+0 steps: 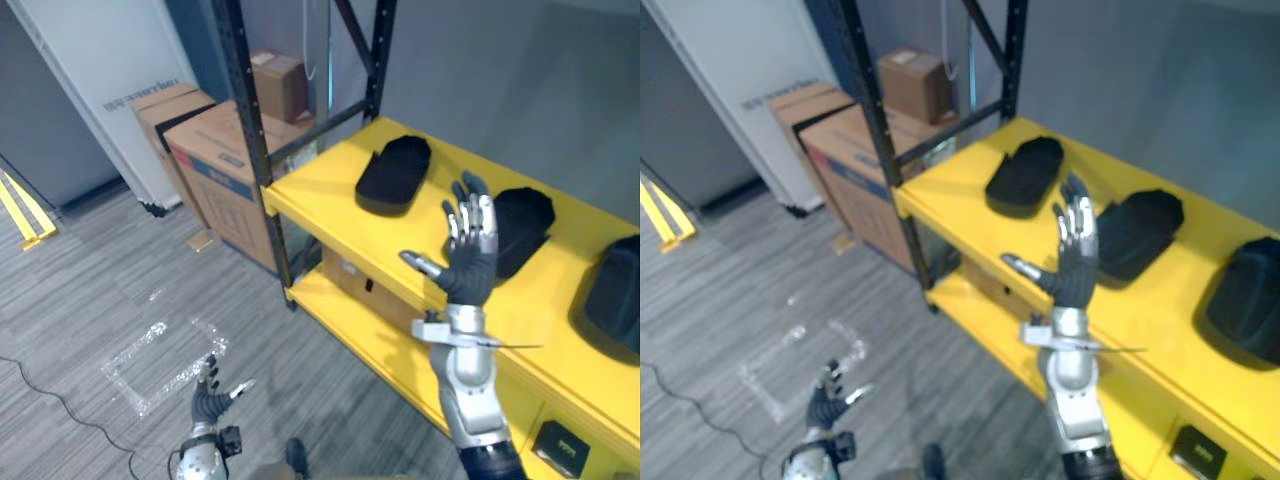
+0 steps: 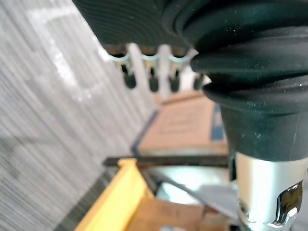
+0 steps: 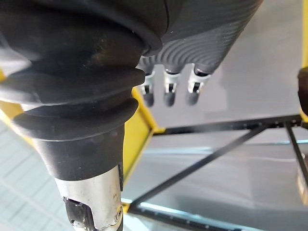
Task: Walk over and take plastic housings, then place them on the shelf
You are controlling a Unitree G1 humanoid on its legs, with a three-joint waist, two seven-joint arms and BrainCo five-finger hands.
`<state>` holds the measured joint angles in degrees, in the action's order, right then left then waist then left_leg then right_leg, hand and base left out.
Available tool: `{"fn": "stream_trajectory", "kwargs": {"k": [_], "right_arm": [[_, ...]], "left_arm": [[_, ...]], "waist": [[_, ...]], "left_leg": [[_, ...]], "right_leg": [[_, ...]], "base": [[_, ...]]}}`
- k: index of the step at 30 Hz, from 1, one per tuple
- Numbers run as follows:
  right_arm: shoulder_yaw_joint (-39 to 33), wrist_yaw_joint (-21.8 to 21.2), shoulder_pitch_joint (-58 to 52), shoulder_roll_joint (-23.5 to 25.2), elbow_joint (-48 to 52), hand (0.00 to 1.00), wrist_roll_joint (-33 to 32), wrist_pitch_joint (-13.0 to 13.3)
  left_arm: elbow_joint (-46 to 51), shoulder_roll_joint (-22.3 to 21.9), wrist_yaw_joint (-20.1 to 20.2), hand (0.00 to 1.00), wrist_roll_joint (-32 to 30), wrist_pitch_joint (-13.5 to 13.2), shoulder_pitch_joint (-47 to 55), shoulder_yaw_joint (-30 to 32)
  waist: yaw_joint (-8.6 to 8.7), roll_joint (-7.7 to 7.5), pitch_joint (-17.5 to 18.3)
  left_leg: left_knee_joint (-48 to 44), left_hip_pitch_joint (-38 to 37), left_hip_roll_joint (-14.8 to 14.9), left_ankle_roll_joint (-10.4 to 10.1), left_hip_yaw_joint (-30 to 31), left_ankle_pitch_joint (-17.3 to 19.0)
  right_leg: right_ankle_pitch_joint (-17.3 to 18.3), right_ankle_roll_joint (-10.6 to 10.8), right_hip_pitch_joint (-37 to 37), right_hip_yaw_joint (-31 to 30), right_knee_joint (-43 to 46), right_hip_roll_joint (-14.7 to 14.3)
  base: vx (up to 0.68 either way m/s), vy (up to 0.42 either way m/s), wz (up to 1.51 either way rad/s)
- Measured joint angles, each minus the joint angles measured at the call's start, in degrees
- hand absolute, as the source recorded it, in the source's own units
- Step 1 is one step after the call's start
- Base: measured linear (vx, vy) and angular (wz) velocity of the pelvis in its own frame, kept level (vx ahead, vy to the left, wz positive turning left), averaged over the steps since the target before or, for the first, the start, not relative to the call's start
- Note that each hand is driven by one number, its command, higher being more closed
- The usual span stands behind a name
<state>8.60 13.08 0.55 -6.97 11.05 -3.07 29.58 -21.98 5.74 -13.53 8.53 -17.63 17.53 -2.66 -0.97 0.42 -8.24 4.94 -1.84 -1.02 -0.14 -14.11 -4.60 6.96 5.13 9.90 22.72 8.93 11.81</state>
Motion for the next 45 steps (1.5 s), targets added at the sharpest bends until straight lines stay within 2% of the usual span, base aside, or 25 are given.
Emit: {"fn": "stream_trajectory", "kwargs": {"k": [5, 7, 9, 10, 11, 14, 15, 16, 17, 18, 20, 21, 22, 23, 24, 25, 28, 32, 35, 36, 37, 39, 41, 43, 45], "right_arm": [[-0.9, -0.9, -2.6, -0.5, 0.0, 0.0, -1.4, 0.5], [-2.5, 0.3, -5.0, -0.7, 0.0, 0.0, -1.7, 0.6], [-3.6, 2.3, -6.9, 0.2, -0.2, 0.0, -1.7, 0.9], [-4.1, 2.8, -7.2, 0.9, -0.4, 0.0, -1.8, 1.3], [-4.0, 3.1, -8.0, 2.1, -0.4, 0.0, -1.7, 1.8], [-2.7, 3.5, -8.4, 4.0, -0.2, 0.0, 0.3, 3.5], [-2.4, 4.3, -8.4, 4.1, 0.2, 0.0, 1.9, 4.1], [-2.2, 5.0, -8.4, 4.5, 0.3, 0.0, 3.0, 4.6], [-2.8, 6.0, -8.7, 4.3, 1.4, 0.0, 4.1, 4.8], [-3.2, 6.7, -9.2, 3.7, 2.3, 0.0, 4.6, 5.5], [-4.2, 8.4, -10.0, 1.6, 2.3, 0.0, 5.9, 8.8], [-4.5, 8.9, -9.8, 1.1, 2.4, 0.0, 6.6, 9.6], [-4.7, 10.2, -9.3, 0.5, 2.8, 0.0, 8.2, 10.6], [-5.0, 11.1, -8.2, -0.5, 3.3, 0.0, 9.7, 10.8], [-5.0, 11.5, -7.9, -1.2, 3.3, 0.0, 10.1, 10.8], [-5.0, 12.2, -7.6, -2.3, 3.6, 0.0, 11.2, 11.2], [-5.2, 13.3, -4.0, -2.7, 4.7, 0.0, 12.2, 12.8], [-5.1, 13.4, 0.3, -3.4, 4.7, 0.0, 11.8, 12.7], [-5.8, 13.9, 1.7, -5.2, 4.7, 0.0, 11.8, 12.6], [-6.4, 13.8, 1.4, -5.2, 4.2, 0.0, 11.7, 12.7], [-6.9, 13.4, 0.1, -3.5, 3.6, 0.0, 11.6, 12.5], [-6.8, 13.1, -1.0, -1.7, 3.0, 0.0, 11.6, 12.6], [-5.5, 12.8, -0.7, -0.8, 3.1, 0.0, 10.3, 14.4], [-3.6, 12.5, -0.9, -0.7, 3.8, 0.0, 10.6, 14.7], [-1.5, 12.0, -0.6, -0.8, 5.0, 0.0, 10.9, 14.5]], "left_arm": [[1.2, -0.6, 0.3, 0.0, -2.0, -1.3, -0.3, -0.3], [2.5, -0.6, 1.3, 0.0, -2.9, -1.1, -1.0, -0.8], [3.4, 0.1, 2.9, 0.0, -3.2, -0.6, -1.4, -0.9], [4.2, 0.8, 3.2, 0.0, -3.5, -0.1, -1.4, -0.9], [4.7, 1.2, 3.6, 0.0, -3.6, 0.5, -1.4, -1.0], [5.3, 3.4, 3.7, 0.0, -3.3, 1.7, -1.8, -1.2], [5.3, 4.1, 3.5, 0.0, -3.3, 1.7, -1.7, -2.2], [5.7, 4.9, 3.5, 0.0, -2.9, 1.6, -1.8, -3.1], [5.6, 4.3, 3.5, 0.0, -2.6, 1.6, -1.8, -4.6], [5.6, 3.6, 3.5, 0.0, -2.6, 1.6, -1.7, -5.5], [5.1, 2.3, 2.5, 0.0, -1.6, 1.6, -0.4, -7.2], [5.0, 2.2, 2.6, 0.0, -0.9, 1.6, -0.4, -7.3], [5.4, 2.5, 2.5, 0.0, 0.0, 1.3, 0.0, -7.0], [4.4, 2.4, 2.4, 0.0, 0.0, 1.3, -1.3, -6.2], [4.1, 1.8, 2.4, 0.0, 0.1, 1.7, -1.2, -6.1], [3.8, 0.7, 2.7, 0.0, 0.2, 2.1, -0.1, -6.1], [3.8, 0.2, 3.8, 0.0, -0.1, 2.9, -0.2, -7.1], [3.8, 0.0, 4.4, 0.0, -0.2, 3.2, -1.9, -7.2], [1.8, 0.1, 5.0, 0.0, -2.7, 2.7, -2.9, -7.7], [0.1, 0.8, 5.1, 0.0, -3.0, 2.7, -3.2, -7.9], [-3.5, 2.3, 5.2, 0.0, -4.4, 3.1, -5.2, -7.8], [-5.5, 4.3, 5.1, 0.0, -7.1, 3.2, -6.6, -7.4], [-6.6, 5.4, 4.0, 0.0, -8.7, 4.1, -6.7, -6.9], [-8.1, 5.3, 2.1, 0.0, -9.4, 4.7, -6.7, -6.2], [-10.7, 5.0, 0.3, 0.0, -9.6, 5.5, -7.1, -5.7]], "waist": [[0.42, 1.22, 0.8], [0.81, 1.32, 0.5], [1.91, 1.02, -0.1], [2.06, 1.13, -0.9], [2.48, 0.97, -1.2], [3.19, -1.16, -2.3], [3.47, -1.97, -2.2], [3.85, -5.08, -1.3], [4.21, -4.64, -2.0], [4.2, -3.03, -2.5], [4.58, 0.61, -2.3], [4.77, 1.27, -2.2], [4.72, 1.67, -2.4], [4.77, 1.99, -3.5], [4.37, 2.56, -3.7], [2.85, 2.99, -3.4], [2.96, 2.95, -2.9], [3.11, 2.67, -3.0], [3.01, 3.57, -2.4], [3.0, 2.97, -1.4], [3.32, 0.72, -1.0], [3.17, -0.11, -1.0], [2.56, -0.63, -0.6], [2.63, -0.9, -0.3], [2.58, -1.77, 0.4]], "left_leg": [[0.1, 0.0, 0.0, -0.1, -0.9, 0.0], [0.1, -0.1, 0.2, 0.2, -0.8, 0.6], [0.1, -1.2, 0.5, 0.7, -0.8, 0.9], [0.0, -2.2, 1.0, 0.9, -1.0, 1.0], [0.1, -2.2, 1.8, 1.0, -1.3, 1.1], [0.1, -1.3, 4.3, 0.8, -2.7, 1.3], [0.1, -0.6, 4.1, -0.4, -3.7, 2.2], [-0.7, -0.9, 1.9, 0.1, -5.2, 3.6], [-13.0, 2.1, 3.6, 1.0, -5.9, 7.1], [-15.8, 2.4, 5.1, -0.9, -6.2, 10.2], [-17.9, 2.7, 7.7, -2.2, -7.1, 14.1], [-19.4, 2.7, 8.8, -2.6, -7.4, 14.8], [-28.0, 4.1, 12.1, -3.9, -8.8, 16.5], [-45.4, 10.5, 16.5, -3.2, -6.2, 17.4], [-52.0, 13.5, 18.3, -2.3, -3.9, 16.0], [-56.9, 16.0, 19.0, -1.9, -1.1, 15.5], [-46.3, 15.7, 15.9, -0.6, 1.0, 16.3], [-27.9, 15.8, 13.8, -2.3, 10.0, 14.5], [-23.3, 13.7, 13.9, -1.7, 12.1, 7.6], [-25.6, 14.0, 13.6, -9.5, 11.4, 7.8], [-27.9, 14.0, 11.2, -7.9, 9.2, 10.2], [-28.5, 13.9, 11.2, -6.3, 6.4, 11.9], [-26.0, 12.1, 11.4, -4.7, 2.3, 12.3], [-22.4, 10.2, 10.4, -3.3, 0.9, 11.6], [-20.1, 9.6, 9.0, -2.5, -0.1, 10.8]], "right_leg": [[0.1, -0.1, -0.1, -1.0, -0.9, 0.2], [1.0, -1.4, -2.8, -1.1, 5.0, 1.1], [1.1, -2.6, -9.2, -3.9, 19.2, 3.0], [3.0, -4.7, -11.6, -6.1, 23.4, 3.0], [4.6, -4.6, -13.1, -7.6, 22.4, 1.8], [4.1, -3.6, -16.6, -8.9, 12.8, -3.0], [3.8, -3.0, -16.7, -9.1, 8.3, -4.0], [3.3, -2.8, -17.4, -10.8, 5.2, -2.3], [0.6, -2.3, -17.6, -10.0, 6.3, -1.2], [0.1, -2.1, -16.8, -9.4, 6.2, -2.0], [0.1, -2.2, -15.0, -9.6, 6.7, -4.6], [1.2, -3.7, -15.4, -9.7, 9.9, -5.4], [4.9, -7.0, -14.6, -9.6, 15.0, -7.0], [9.4, -6.1, -12.3, -10.0, 14.7, -8.5], [9.6, -6.3, -11.1, -11.0, 14.0, -9.7], [9.6, -6.7, -9.9, -13.4, 13.7, -10.1], [8.6, -5.1, -8.6, -19.7, 12.1, -8.1], [7.8, -3.3, -7.6, -25.9, 10.8, -5.9], [9.5, 2.5, -5.7, -29.4, 10.8, -3.6], [10.7, 4.7, -5.5, -30.3, 10.7, -2.0], [9.3, 7.0, -5.6, -30.6, 10.4, 1.2], [2.6, 6.7, -7.2, -28.7, 9.1, 2.3], [-6.5, 3.5, -8.9, -21.8, 6.5, 3.3], [-7.0, 3.9, -8.7, -21.0, 4.5, 2.0], [-5.9, 1.9, -8.5, -17.9, 3.0, 0.8]], "base": [[-0.01, -0.01, -0.11], [-0.03, 0.02, 0.0], [-0.05, 0.032, -0.05], [-0.02, 0.0, -0.17], [-0.04, -0.036, -0.19], [-0.06, -0.112, -0.16], [-0.02, -0.083, -0.01], [0.11, -0.081, 0.1], [0.13, -0.037, 0.1], [0.15, -0.019, 0.01], [0.14, -0.032, -0.07], [0.27, -0.125, 0.0], [0.26, -0.203, -0.06], [0.21, -0.228, -0.22], [0.17, -0.139, -0.68], [0.17, -0.022, -0.9], [0.36, 0.107, -1.09], [0.31, 0.275, -0.88], [0.26, 0.454, -0.83], [0.19, 0.504, -0.71], [0.16, 0.569, -0.68], [0.08, 0.418, -0.63], [0.05, 0.401, -0.74], [0.03, 0.295, -0.32], [0.03, 0.2, -0.11]]}}
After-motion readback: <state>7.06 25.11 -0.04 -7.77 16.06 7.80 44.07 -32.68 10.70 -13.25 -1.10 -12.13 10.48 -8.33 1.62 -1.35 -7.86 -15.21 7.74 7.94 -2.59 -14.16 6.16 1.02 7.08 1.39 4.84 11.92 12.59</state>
